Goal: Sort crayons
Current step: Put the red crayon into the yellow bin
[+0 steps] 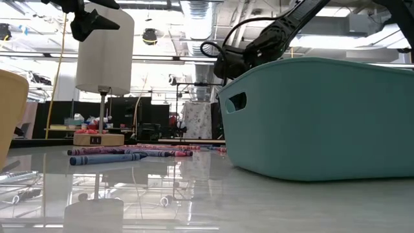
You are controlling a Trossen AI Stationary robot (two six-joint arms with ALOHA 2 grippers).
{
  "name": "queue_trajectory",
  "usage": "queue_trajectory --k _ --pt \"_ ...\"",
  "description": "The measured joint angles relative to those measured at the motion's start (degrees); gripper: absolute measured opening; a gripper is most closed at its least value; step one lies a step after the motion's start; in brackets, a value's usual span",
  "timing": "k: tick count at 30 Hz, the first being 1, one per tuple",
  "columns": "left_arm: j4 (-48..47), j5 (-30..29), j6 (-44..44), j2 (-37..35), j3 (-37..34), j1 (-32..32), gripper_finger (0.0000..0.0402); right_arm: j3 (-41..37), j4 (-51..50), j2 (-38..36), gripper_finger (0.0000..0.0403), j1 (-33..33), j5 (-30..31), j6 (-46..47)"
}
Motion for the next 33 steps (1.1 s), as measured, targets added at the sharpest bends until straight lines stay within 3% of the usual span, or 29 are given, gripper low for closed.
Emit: queue_trajectory --k 12,15,20,23,33 --pt "0.02 -0.01 -1.11 -0.01 0.0 0.0 0.0233 5.39 4.11 -4.34 0.0003 4.46 2.9 -0.11" --pt "0.54 -0.18 -1.11 0.0 0.0 0.02 0.0233 6.31 11.13 -4.8 0.0003 7.46 2.53 -0.47" --pt "3.34 -0.32 -1.18 -0.02 0.0 0.02 0.0233 6.34 25.7 -4.17 0.0002 13.0 -3.51 -1.02" --pt "5.14 -0.3 -1.26 0.0 0.0 0.02 0.0233 6.33 33.1 -3.49 0.0002 16.92 -4.94 -5.84" --pt "11.13 -0.29 -2.81 -0.02 0.0 0.02 0.0233 6.31 46.16 -3.2 0.0002 26.1 -7.67 -15.46"
